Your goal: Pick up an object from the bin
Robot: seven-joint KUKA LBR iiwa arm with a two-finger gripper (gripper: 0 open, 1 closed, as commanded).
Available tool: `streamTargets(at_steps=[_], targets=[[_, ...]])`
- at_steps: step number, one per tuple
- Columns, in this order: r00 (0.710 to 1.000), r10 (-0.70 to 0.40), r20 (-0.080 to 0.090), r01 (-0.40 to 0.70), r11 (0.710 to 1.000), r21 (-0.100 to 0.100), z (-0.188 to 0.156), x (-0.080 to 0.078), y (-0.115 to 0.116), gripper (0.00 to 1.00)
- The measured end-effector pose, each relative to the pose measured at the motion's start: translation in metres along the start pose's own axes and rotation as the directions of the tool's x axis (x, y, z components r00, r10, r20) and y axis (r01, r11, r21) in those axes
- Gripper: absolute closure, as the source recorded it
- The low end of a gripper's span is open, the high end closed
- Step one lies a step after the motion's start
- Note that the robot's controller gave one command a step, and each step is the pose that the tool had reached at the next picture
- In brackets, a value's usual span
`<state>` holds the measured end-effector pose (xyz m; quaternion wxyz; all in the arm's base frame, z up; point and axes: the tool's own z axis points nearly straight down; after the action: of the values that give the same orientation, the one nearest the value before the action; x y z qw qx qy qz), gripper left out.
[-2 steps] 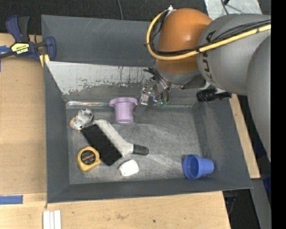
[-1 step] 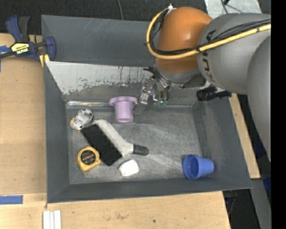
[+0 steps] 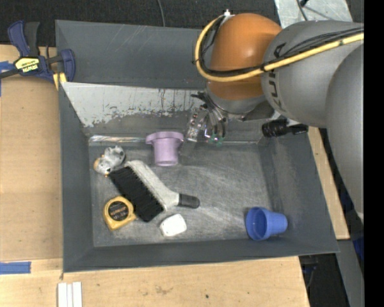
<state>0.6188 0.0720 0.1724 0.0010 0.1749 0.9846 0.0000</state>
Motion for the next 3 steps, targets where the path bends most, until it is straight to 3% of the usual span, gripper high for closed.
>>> streamTargets(at_steps=[1,3], targets=[[0.999,0.051,0.0,-0.051,0.999,-0.001,0.033,0.013,0.002,0.0],[1.0,0.006,0.007,-0.006,1.0,-0.003,0.049,0.01,0.007,0.0]])
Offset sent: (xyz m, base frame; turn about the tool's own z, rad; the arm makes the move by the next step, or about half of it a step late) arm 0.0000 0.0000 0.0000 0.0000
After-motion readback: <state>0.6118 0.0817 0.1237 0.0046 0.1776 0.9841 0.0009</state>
